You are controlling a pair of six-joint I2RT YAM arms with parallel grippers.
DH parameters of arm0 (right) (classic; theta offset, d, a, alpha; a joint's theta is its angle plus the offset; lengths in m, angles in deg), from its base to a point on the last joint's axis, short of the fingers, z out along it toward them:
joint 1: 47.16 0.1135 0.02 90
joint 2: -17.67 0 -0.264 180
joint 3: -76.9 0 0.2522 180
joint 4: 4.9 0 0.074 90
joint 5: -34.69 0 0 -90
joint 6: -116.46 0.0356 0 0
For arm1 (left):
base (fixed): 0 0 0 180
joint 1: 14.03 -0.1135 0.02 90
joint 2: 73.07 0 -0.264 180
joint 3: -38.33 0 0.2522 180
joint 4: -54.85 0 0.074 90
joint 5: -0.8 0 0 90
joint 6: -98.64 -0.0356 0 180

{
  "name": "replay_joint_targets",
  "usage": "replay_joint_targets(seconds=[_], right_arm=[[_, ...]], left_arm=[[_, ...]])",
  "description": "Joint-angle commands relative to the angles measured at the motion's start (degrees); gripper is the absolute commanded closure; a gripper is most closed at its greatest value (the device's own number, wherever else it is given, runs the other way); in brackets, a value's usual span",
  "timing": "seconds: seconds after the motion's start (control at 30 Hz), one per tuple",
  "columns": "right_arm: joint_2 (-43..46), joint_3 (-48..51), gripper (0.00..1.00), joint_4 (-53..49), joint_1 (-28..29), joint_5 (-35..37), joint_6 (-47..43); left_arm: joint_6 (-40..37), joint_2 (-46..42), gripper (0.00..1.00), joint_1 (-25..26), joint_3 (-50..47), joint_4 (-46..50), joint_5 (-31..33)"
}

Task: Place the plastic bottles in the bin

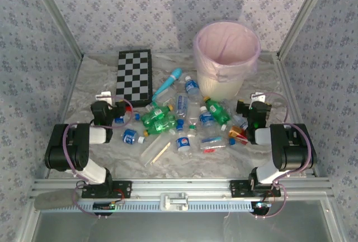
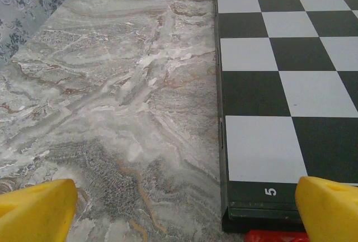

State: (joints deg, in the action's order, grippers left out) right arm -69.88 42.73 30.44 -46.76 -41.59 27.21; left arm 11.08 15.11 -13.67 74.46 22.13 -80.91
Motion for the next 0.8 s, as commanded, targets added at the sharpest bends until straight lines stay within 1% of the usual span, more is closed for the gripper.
replay_joint_targets(seconds=[0.0,0.77], right_arm=[[0.13,-0.64,0.00,0.73,0.16,0.87,-0.58],[0.23,-0.69,0.00,0.29,-0.33,-0.18,-0.31]], left_arm=[[-0.09,-0.29,0.00,-0.36,1.10,-0.48,-0.75],[-0.13,-0.28,0.00,-0.36,1.17,-0.45,-0.84]])
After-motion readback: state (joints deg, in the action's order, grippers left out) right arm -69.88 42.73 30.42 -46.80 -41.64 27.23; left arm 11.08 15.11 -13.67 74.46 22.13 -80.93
